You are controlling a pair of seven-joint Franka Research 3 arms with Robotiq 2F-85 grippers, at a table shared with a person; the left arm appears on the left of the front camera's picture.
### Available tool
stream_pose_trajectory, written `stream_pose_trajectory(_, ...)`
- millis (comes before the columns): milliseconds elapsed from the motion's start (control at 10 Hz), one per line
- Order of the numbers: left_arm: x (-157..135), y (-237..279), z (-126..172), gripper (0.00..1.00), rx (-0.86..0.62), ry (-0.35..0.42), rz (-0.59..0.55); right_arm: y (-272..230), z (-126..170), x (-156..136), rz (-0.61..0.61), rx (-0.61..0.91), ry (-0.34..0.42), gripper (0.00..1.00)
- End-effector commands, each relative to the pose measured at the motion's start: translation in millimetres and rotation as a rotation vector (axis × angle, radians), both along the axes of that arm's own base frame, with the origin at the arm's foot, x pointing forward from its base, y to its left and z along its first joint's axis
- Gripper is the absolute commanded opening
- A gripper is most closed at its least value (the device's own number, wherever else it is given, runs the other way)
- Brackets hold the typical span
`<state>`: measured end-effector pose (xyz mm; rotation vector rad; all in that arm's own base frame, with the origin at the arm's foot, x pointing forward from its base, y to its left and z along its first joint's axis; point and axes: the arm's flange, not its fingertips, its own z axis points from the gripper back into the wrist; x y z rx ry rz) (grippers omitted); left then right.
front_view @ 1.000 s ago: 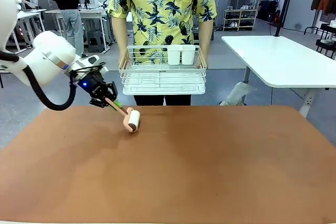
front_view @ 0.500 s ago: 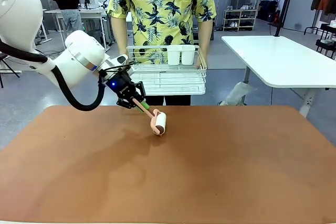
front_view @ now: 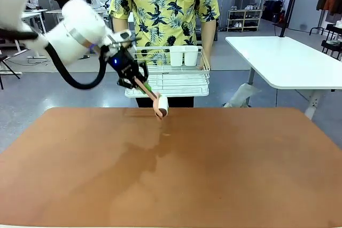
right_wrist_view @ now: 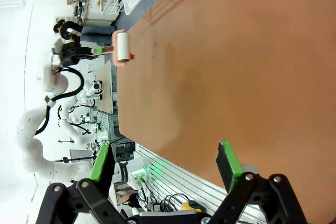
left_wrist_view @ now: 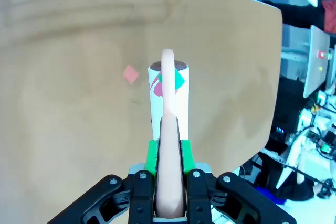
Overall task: Clean the table.
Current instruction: Clean the table with the Lint Roller when the human lifts the Dish drying rack.
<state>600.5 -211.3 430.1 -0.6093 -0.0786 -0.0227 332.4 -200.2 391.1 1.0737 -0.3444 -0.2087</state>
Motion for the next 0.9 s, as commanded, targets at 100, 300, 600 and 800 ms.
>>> stream_pose_trajectory(100, -41.4, 15.8, 81.1, 0.21, 0.244, 0.01, 0.019, 1.5, 2.3, -2.0, -0.005, 0.018, -0.014, 1.0)
stream_pose_trajectory(300, -51.1, 26.0, 95.2, 0.21, 0.303, -0.017, 0.04, 1.5, 2.3, -2.0, -0.005, 0.018, -0.014, 1.0)
stream_pose_trajectory(600, -48.2, 35.2, 89.6, 0.21, 0.315, -0.026, 0.047, 1.5, 2.3, -2.0, -0.005, 0.018, -0.014, 1.0)
stream_pose_trajectory(800, -48.4, 36.1, 89.1, 0.21, 0.325, -0.036, 0.039, 1.5, 2.3, -2.0, -0.005, 0.018, -0.014, 1.0)
